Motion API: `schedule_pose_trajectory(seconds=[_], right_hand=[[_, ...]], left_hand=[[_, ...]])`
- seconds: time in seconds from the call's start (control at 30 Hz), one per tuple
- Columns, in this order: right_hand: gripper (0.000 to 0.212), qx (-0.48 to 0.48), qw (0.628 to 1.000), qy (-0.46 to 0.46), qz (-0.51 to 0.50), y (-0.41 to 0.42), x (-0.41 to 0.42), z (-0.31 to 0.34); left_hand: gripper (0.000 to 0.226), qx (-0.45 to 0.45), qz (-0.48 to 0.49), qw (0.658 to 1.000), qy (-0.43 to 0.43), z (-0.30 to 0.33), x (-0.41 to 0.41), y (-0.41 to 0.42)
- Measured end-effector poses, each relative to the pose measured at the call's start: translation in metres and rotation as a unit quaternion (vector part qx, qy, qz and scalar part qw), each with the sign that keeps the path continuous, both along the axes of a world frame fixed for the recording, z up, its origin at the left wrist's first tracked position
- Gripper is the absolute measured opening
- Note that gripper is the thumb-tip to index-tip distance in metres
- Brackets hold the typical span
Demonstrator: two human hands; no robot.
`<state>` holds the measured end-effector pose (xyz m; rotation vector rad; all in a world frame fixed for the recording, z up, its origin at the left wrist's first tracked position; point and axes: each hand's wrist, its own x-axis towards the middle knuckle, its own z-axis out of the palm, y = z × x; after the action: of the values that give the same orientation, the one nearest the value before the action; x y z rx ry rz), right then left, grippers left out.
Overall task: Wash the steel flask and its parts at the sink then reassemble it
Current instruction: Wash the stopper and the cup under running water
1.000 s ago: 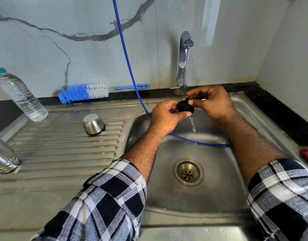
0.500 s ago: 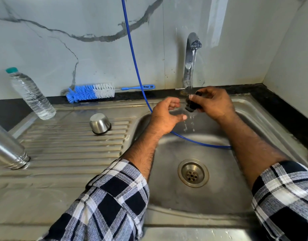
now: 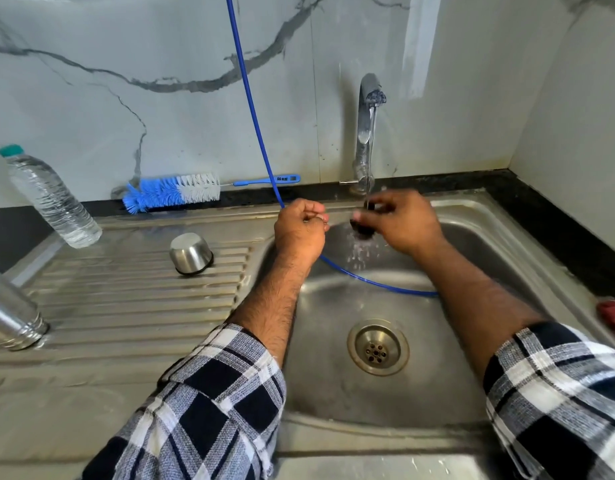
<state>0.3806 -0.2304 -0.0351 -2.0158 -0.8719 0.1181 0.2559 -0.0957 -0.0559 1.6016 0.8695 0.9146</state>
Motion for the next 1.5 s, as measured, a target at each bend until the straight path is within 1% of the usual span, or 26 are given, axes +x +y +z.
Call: schedule_pose_trajectory(seconds=[0.03,0.07,0.13,0.17,0.2,0.23,0.27,0.3,0.33,0.4,0.43,0.5,0.63,0.7,0.73,0.8,0.83,0.87,0.9,0.97,1.1,1.2,1.3,1.37,1.47,1.5], right_hand=[[0.032,0.042,0.999,0.007,-0.007,0.001,-0.001,0.002],[0.029,0.044,0.999,0.010,-0.003,0.002,-0.002,0.004],[0.020,-0.035,0.999,0.026,0.017,0.002,-0.007,0.003],[0.019,-0.042,0.997,0.066,0.021,0.002,-0.007,0.000],[0.019,-0.006,0.990,0.139,0.020,0.002,-0.008,-0.001],[0.019,0.055,0.969,0.242,0.022,0.001,-0.010,0.002],[0.019,0.110,0.931,0.346,0.025,0.001,-0.012,0.008],[0.019,0.146,0.890,0.432,0.020,0.001,-0.013,0.011],[0.021,0.157,0.856,0.492,0.015,0.001,-0.014,0.014],[0.029,0.151,0.813,0.563,0.015,0.003,-0.013,0.011],[0.033,0.150,0.799,0.582,0.019,0.003,-0.014,0.009],[0.036,0.150,0.783,0.603,0.021,0.004,-0.015,0.007],[0.034,0.159,0.778,0.608,0.017,0.005,-0.015,0.008],[0.026,0.174,0.787,0.592,0.018,0.004,-0.015,0.008],[0.022,0.179,0.803,0.567,0.026,0.005,-0.015,0.007],[0.017,0.154,0.878,0.450,0.044,0.005,-0.013,0.003],[0.019,0.139,0.913,0.380,0.048,0.005,-0.012,0.001],[0.025,0.131,0.936,0.324,0.045,0.005,-0.011,-0.001],[0.031,0.131,0.947,0.289,0.042,0.005,-0.011,-0.002],[0.037,0.149,0.954,0.257,0.044,0.004,-0.009,-0.002],[0.027,0.193,0.946,0.256,0.050,0.002,-0.008,-0.001],[0.025,0.195,0.942,0.268,0.043,0.002,-0.009,-0.002],[0.022,0.186,0.939,0.287,0.036,0.002,-0.007,-0.001],[0.020,0.161,0.946,0.279,0.024,0.001,-0.002,-0.001],[0.005,0.139,0.948,0.283,0.038,-0.003,0.006,-0.001],[0.009,0.140,0.946,0.287,0.059,-0.004,0.007,-0.001]], left_hand=[[0.029,-0.002,0.001,1.000,-0.002,0.001,-0.001,-0.001],[0.028,-0.005,0.002,1.000,-0.005,0.002,0.000,-0.001],[0.026,-0.011,-0.005,1.000,-0.010,0.003,-0.001,-0.004],[0.026,-0.010,-0.013,1.000,-0.009,0.004,-0.001,-0.006],[0.027,-0.007,-0.020,1.000,-0.008,0.004,-0.001,-0.007],[0.028,-0.006,-0.025,1.000,-0.008,0.003,0.000,-0.007],[0.029,-0.004,-0.028,1.000,-0.011,0.003,0.000,-0.008],[0.030,-0.002,-0.030,0.999,-0.011,0.004,0.000,-0.009],[0.031,0.001,-0.030,1.000,-0.010,0.004,0.000,-0.010],[0.030,0.003,-0.027,1.000,-0.008,0.005,-0.001,-0.010],[0.029,0.002,-0.026,1.000,-0.007,0.005,-0.001,-0.010],[0.027,0.000,-0.024,1.000,-0.008,0.004,-0.002,-0.010],[0.025,-0.005,-0.026,1.000,-0.015,0.005,-0.002,-0.010],[0.026,-0.003,-0.027,1.000,-0.014,0.005,-0.001,-0.010],[0.027,-0.004,-0.028,1.000,-0.014,0.005,-0.001,-0.009],[0.027,-0.007,-0.029,0.999,-0.013,0.004,-0.001,-0.008],[0.027,-0.010,-0.031,0.999,-0.012,0.003,-0.001,-0.008],[0.027,-0.013,-0.035,0.999,-0.011,0.003,-0.001,-0.008],[0.026,-0.014,-0.043,0.999,-0.010,0.002,-0.002,-0.008],[0.026,-0.008,-0.074,0.997,0.002,0.001,-0.002,-0.007],[0.047,0.004,-0.165,0.986,0.007,0.000,-0.002,-0.010],[0.055,0.051,-0.165,0.985,0.018,-0.004,0.000,-0.015],[0.051,0.084,-0.140,0.986,0.025,-0.008,0.003,-0.015],[0.045,0.083,-0.153,0.984,0.028,-0.010,0.004,-0.012],[0.037,0.046,-0.168,0.985,-0.001,-0.009,0.006,-0.010],[0.031,0.012,-0.170,0.985,-0.017,-0.008,0.006,-0.010]])
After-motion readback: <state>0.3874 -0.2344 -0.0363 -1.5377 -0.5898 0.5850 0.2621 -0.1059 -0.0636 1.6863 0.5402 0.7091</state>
